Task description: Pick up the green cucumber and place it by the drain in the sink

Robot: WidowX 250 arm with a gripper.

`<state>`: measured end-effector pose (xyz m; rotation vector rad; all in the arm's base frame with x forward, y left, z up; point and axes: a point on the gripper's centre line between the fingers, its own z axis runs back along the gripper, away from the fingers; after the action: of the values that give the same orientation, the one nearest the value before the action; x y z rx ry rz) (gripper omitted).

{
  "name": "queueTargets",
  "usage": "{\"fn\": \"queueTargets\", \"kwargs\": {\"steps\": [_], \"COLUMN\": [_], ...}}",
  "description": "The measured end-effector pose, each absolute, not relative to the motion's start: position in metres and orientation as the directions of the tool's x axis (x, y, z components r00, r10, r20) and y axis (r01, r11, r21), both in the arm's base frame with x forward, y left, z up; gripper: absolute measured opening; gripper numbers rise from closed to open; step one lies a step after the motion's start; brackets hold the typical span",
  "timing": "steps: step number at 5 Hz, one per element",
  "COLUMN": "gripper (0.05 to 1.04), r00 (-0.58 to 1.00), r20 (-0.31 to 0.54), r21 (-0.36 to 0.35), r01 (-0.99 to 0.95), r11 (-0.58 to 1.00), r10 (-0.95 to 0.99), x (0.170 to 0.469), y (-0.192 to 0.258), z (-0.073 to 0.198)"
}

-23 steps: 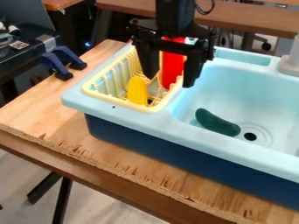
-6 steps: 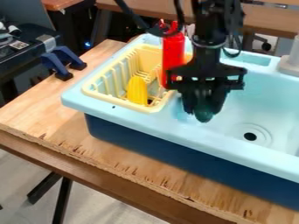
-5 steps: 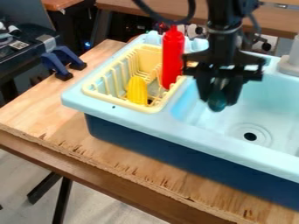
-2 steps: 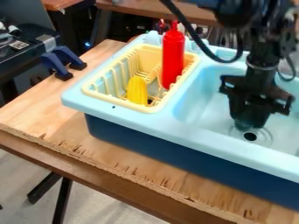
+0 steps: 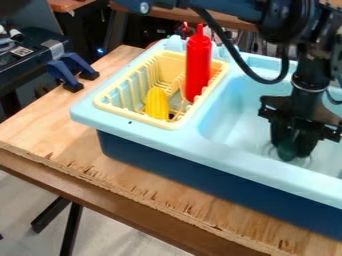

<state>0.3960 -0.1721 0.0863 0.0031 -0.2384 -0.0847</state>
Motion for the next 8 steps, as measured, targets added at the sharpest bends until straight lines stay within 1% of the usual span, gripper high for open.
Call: {"fn": "queueTargets", "kwargs": {"steps": [1,2,3,4,5,6,7,8], "gripper": [0.628,0.888,0.982,0.981,0.988,0.989,0.989,0.989], "r00": [0.974,0.969,0.961,0.96,0.956,0.942,0.937,0.944], "r20": [0.223,0.249,0.275,0.277,0.292,0.333,0.335,0.292], "r21": [-0.016,-0.051,-0.095,-0.103,-0.088,-0.117,-0.178,-0.224], "r01": [0.049,0.028,0.011,-0.005,0.007,0.079,0.164,0.221], "r11": [0.999,0.998,0.995,0.995,0.996,0.99,0.97,0.949], "r10": [-0.044,-0.014,0.016,0.033,0.019,-0.036,-0.097,-0.151], "x": [0.395,0.387,0.388,0.388,0.384,0.385,0.382,0.377], "y": [-0.172,-0.161,-0.158,-0.157,-0.145,-0.144,-0.141,-0.133], "z": [0.084,0.084,0.087,0.089,0.099,0.114,0.13,0.139]}}
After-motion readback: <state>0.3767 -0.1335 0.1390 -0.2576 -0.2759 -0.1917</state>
